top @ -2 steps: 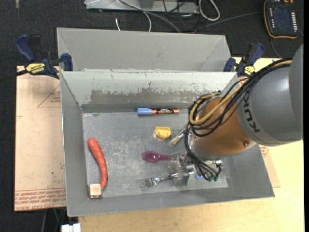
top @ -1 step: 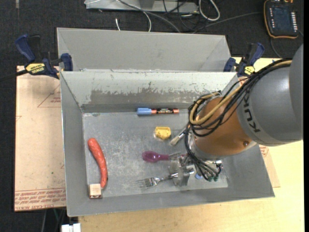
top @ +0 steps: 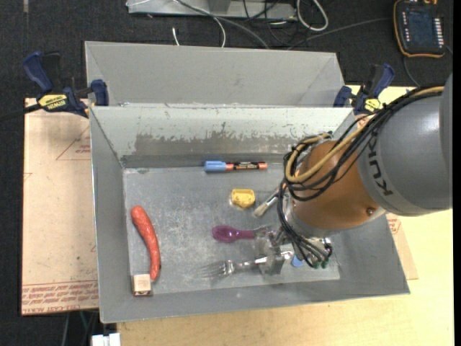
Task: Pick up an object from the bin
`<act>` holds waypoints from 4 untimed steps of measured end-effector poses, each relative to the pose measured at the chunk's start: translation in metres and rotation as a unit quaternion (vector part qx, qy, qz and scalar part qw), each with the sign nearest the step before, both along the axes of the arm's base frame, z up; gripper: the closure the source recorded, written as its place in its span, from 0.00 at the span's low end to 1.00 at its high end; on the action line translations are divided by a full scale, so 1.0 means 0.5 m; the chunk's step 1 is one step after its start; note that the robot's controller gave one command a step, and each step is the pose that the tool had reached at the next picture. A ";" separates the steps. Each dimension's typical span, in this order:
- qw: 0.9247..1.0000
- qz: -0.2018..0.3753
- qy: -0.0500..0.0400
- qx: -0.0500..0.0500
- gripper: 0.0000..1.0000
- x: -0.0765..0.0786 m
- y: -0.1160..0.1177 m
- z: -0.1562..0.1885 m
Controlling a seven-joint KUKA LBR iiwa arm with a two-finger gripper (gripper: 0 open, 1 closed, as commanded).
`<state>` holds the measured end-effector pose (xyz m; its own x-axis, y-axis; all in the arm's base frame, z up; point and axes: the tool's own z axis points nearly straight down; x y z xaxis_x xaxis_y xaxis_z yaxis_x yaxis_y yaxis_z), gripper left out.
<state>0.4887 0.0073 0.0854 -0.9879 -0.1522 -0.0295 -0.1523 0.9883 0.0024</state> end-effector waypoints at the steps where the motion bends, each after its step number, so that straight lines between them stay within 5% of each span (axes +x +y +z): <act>1: 1.000 0.000 -0.001 0.000 1.00 0.001 0.001 0.022; 4: 1.000 0.000 -0.002 0.001 1.00 0.002 0.004 0.084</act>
Offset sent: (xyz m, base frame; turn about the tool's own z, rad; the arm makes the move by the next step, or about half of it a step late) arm 0.0005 0.0002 0.0242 -0.0003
